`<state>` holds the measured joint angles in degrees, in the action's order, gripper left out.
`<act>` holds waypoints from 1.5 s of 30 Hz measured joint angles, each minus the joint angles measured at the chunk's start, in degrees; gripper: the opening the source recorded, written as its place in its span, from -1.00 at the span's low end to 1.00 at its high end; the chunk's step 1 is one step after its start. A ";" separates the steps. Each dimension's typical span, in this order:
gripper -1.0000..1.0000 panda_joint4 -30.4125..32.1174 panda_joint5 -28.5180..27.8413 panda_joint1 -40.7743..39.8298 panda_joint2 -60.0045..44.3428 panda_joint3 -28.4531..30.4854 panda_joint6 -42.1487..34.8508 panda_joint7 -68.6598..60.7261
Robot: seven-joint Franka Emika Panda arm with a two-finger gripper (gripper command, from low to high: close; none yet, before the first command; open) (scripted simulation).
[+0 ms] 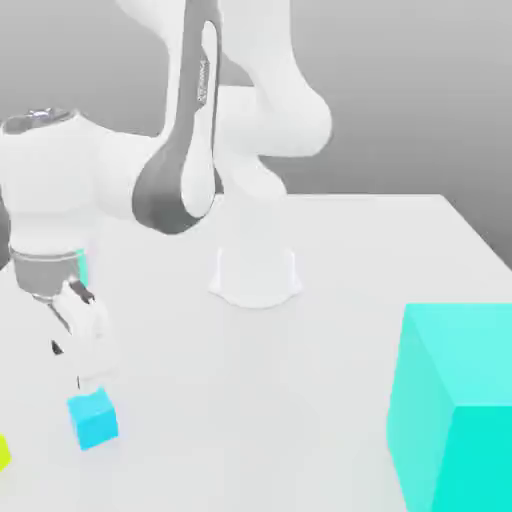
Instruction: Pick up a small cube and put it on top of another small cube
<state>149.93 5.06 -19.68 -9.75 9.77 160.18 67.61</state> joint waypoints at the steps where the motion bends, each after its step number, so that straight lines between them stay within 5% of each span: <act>1: 0.00 -0.18 0.96 -0.58 -2.09 -0.61 1.52 -0.52; 4: 0.00 -1.22 3.38 -2.88 -8.31 -3.31 6.40 -2.18; 5: -1.00 -1.58 3.97 -3.68 -10.23 -4.24 7.94 -2.64; 12: -1.00 -1.66 3.96 -3.97 -10.64 -4.55 8.31 -2.60; 18: -1.00 -0.44 -0.89 -1.47 -0.50 -1.98 -0.56 0.42; 41: -1.00 -45.98 -8.93 26.00 -0.92 -31.92 -46.45 -30.23; 44: -1.00 -44.40 -10.25 27.63 -2.99 -32.82 -43.04 -30.98; 45: 1.00 -43.28 -10.62 27.83 -3.65 -32.77 -41.32 -30.86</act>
<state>106.64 -5.56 8.15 -13.40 -22.99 118.86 36.75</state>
